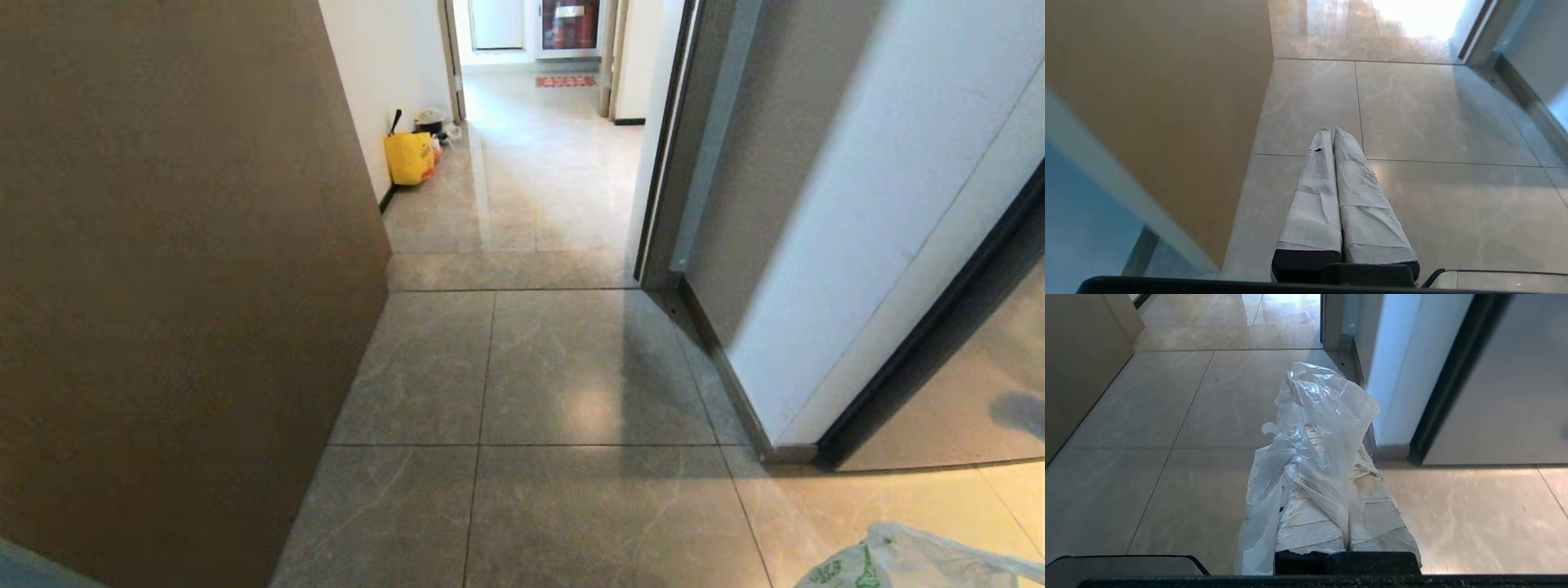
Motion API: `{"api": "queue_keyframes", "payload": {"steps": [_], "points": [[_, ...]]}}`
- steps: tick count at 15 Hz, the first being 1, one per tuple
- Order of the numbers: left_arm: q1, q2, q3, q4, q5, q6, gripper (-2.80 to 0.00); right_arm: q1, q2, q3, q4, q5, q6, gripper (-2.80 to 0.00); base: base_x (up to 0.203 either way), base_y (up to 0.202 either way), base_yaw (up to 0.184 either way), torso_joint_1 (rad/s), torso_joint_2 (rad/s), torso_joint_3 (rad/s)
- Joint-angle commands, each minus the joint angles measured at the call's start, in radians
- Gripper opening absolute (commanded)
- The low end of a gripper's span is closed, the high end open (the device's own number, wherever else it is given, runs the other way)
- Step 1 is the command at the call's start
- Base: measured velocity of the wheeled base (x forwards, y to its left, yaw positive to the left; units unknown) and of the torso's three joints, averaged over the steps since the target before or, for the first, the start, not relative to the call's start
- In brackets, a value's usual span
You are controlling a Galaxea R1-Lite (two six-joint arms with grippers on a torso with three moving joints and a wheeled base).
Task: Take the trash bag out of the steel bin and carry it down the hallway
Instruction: Put the trash bag at the door
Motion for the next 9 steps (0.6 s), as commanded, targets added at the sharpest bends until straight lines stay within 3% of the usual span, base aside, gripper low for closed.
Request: {"api": "queue_keyframes", "payload": {"steps": [1, 9], "points": [[0.000, 0.000, 0.000, 0.000, 0.001, -0.001, -2.80, 0.000, 0.002, 0.000, 0.000, 0.000, 0.000, -2.80, 0.193, 0.000, 0.000, 0.000, 0.00, 0.000], [0.000, 0.000, 0.000, 0.000, 0.001, 0.001, -2.80, 0.000, 0.000, 0.000, 0.000, 0.000, 0.000, -2.80, 0.192, 0.000, 0.000, 0.003, 0.00, 0.003]]}}
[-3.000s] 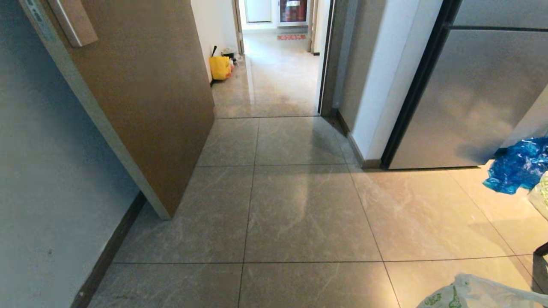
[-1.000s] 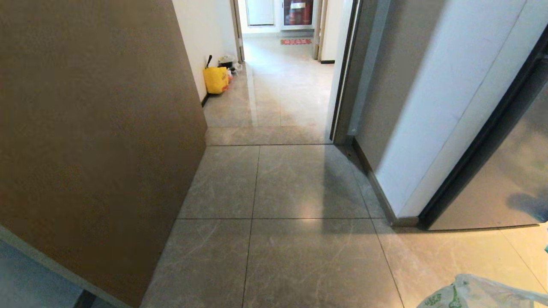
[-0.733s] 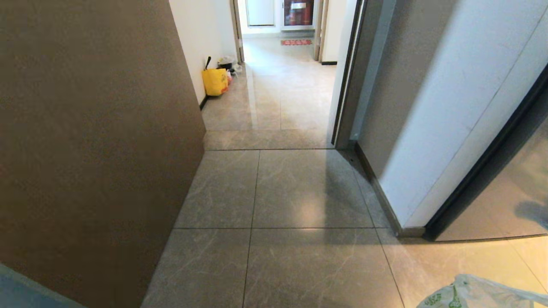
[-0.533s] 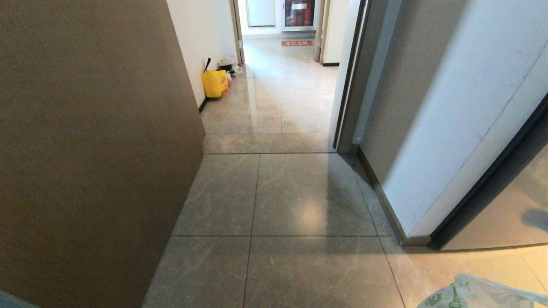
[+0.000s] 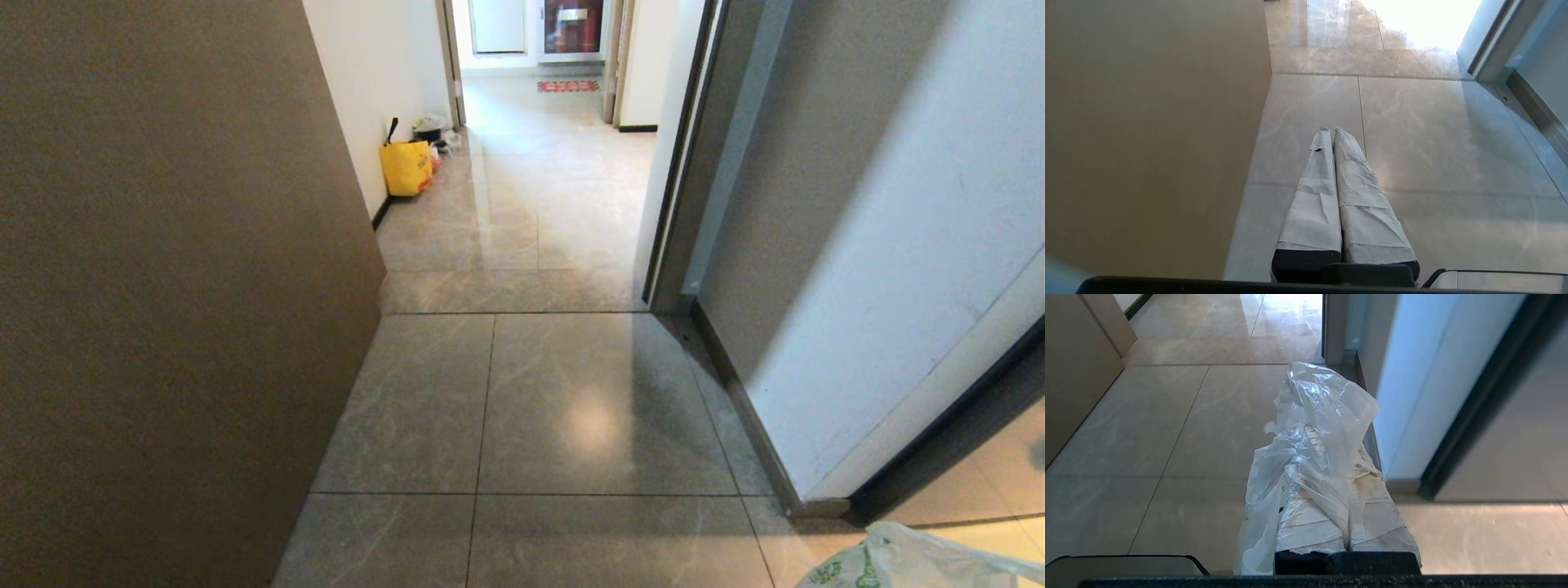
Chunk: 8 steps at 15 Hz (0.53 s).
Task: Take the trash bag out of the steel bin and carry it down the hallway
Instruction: Put the trash bag at the door
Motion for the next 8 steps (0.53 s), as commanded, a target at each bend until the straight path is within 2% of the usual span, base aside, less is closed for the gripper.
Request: {"api": "queue_keyframes", "payload": {"steps": [1, 5, 8], "points": [[0.000, 0.000, 0.000, 0.000, 0.000, 0.000, -2.80, 0.000, 0.002, 0.000, -0.001, 0.000, 0.000, -2.80, 0.192, 0.000, -0.001, -0.002, 0.01, 0.002], [0.000, 0.000, 0.000, 0.000, 0.000, 0.000, -2.80, 0.000, 0.002, 0.000, -0.001, 0.000, 0.000, -2.80, 0.195, -0.032, 0.002, 0.003, 0.00, 0.003], [0.000, 0.000, 0.000, 0.000, 0.000, 0.000, -2.80, 0.000, 0.002, 0.000, -0.001, 0.000, 0.000, -2.80, 0.200, -0.168, -0.001, 0.005, 0.00, 0.001]]}}
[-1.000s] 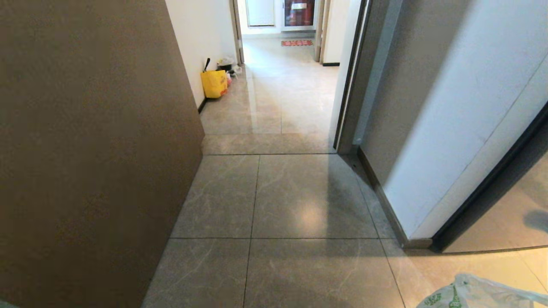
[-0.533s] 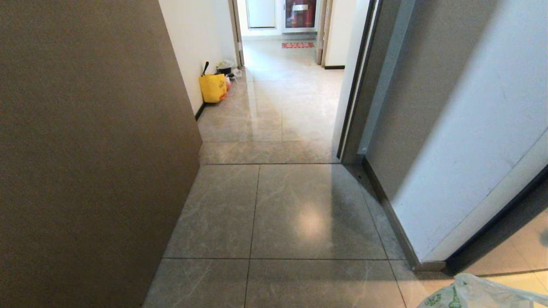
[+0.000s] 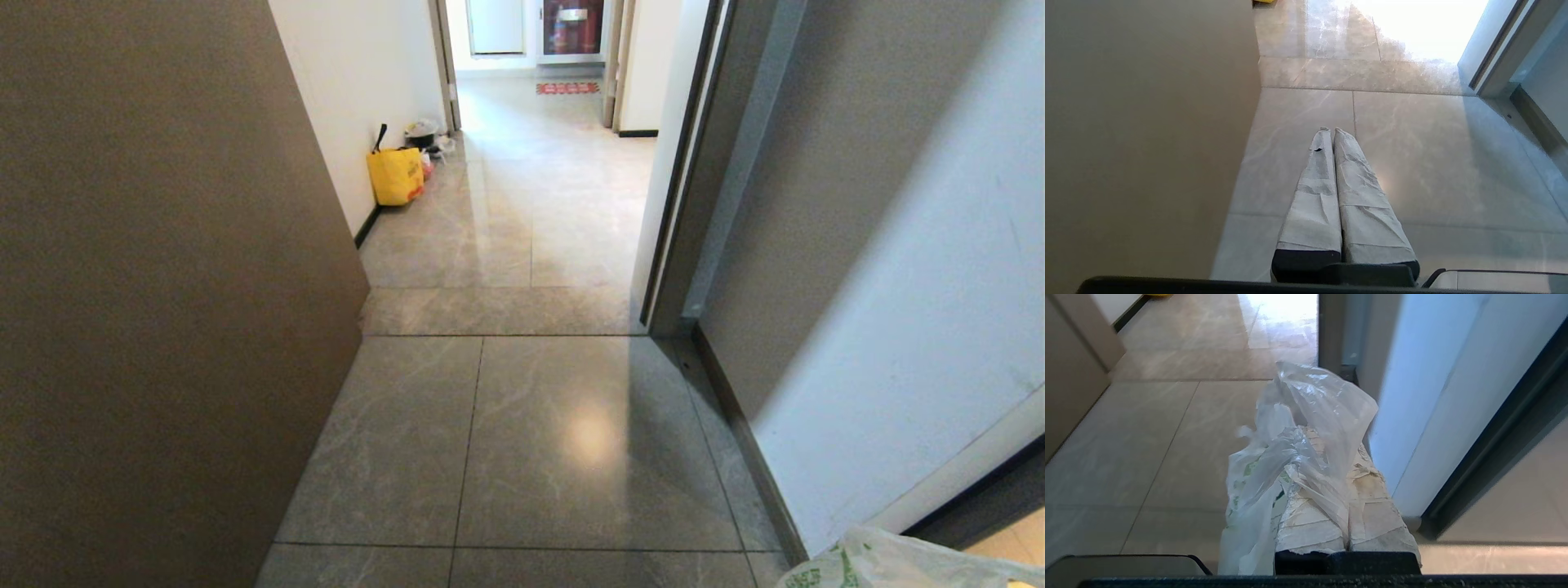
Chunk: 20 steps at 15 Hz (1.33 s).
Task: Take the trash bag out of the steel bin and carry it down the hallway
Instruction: Put the trash bag at the door
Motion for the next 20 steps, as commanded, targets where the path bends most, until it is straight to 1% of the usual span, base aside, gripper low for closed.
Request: {"api": "queue_keyframes", "payload": {"steps": [1, 4, 15, 20], "points": [[0.000, 0.000, 0.000, 0.000, 0.001, -0.001, -2.80, -0.001, 0.001, 0.000, 0.000, 0.000, 0.000, -2.80, 0.186, -0.119, -0.006, 0.001, 0.00, -0.001], [0.000, 0.000, 0.000, 0.000, 0.001, -0.001, -2.80, -0.001, 0.002, 0.000, 0.000, 0.000, 0.000, -2.80, 0.138, -0.027, -0.003, 0.005, 0.00, 0.006], [0.000, 0.000, 0.000, 0.000, 0.001, -0.002, -2.80, -0.001, 0.000, 0.000, 0.000, 0.000, 0.000, -2.80, 0.000, 0.000, 0.000, 0.000, 0.00, 0.000], [0.000, 0.000, 0.000, 0.000, 0.001, -0.001, -2.80, -0.001, 0.002, 0.000, 0.000, 0.000, 0.000, -2.80, 0.000, 0.153, -0.005, 0.002, 0.00, 0.003]]}}
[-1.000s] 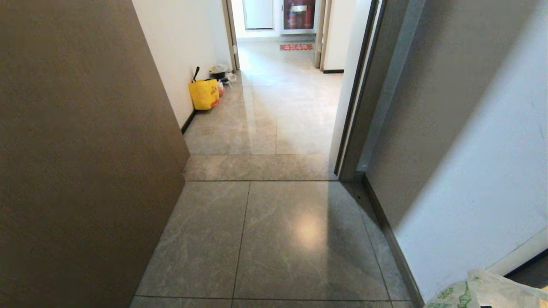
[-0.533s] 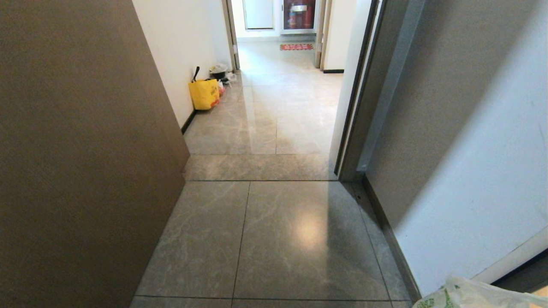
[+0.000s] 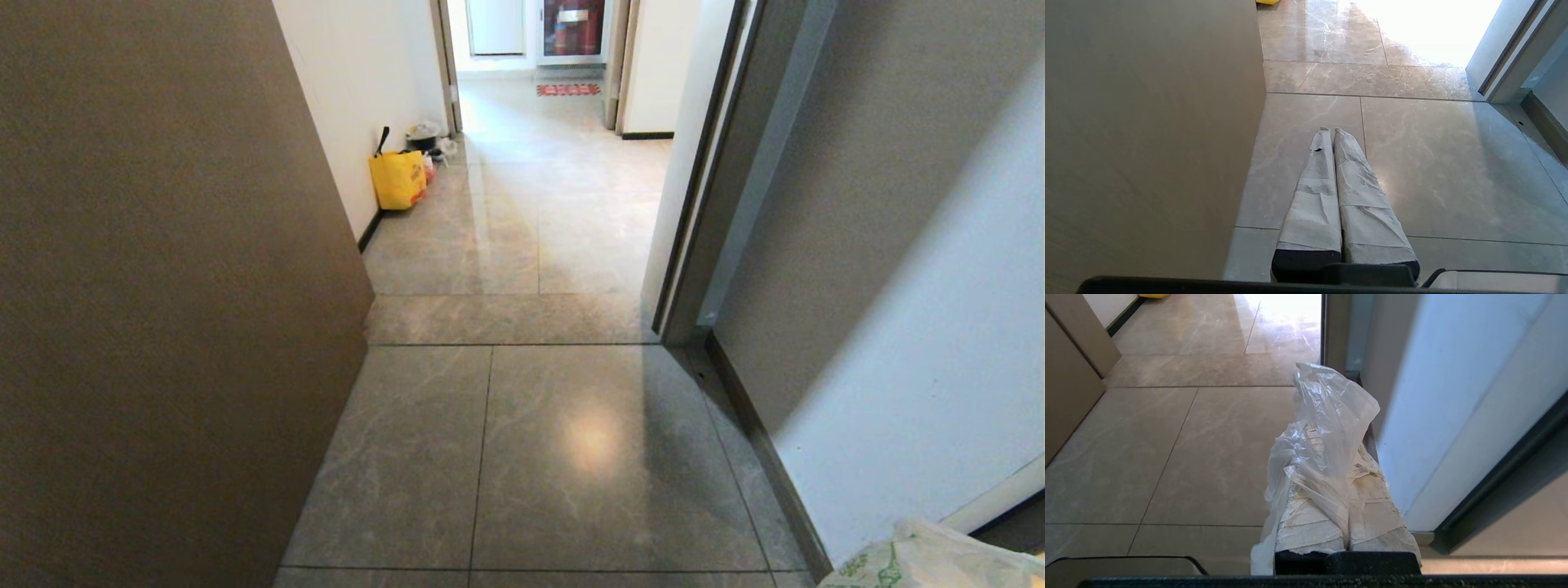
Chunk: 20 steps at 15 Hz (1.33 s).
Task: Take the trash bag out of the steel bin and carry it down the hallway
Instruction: Put the trash bag at the door
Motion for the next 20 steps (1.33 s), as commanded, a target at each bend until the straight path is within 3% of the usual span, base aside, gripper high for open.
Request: {"api": "queue_keyframes", "payload": {"steps": [1, 9, 20], "points": [[0.001, 0.000, 0.000, 0.000, 0.000, 0.000, -2.80, 0.001, 0.002, 0.000, 0.000, 0.000, 0.000, -2.80, 0.000, 0.085, 0.000, 0.002, 0.01, 0.003], [0.001, 0.000, 0.000, 0.000, 0.000, -0.002, -2.80, 0.001, 0.002, 0.000, 0.000, 0.000, 0.000, -2.80, 0.008, 0.000, 0.000, 0.000, 0.00, 0.000], [0.001, 0.000, 0.000, 0.000, 0.000, -0.003, -2.80, 0.001, 0.002, 0.000, 0.000, 0.000, 0.000, -2.80, 0.189, 0.000, 0.001, 0.002, 0.00, 0.002]]}}
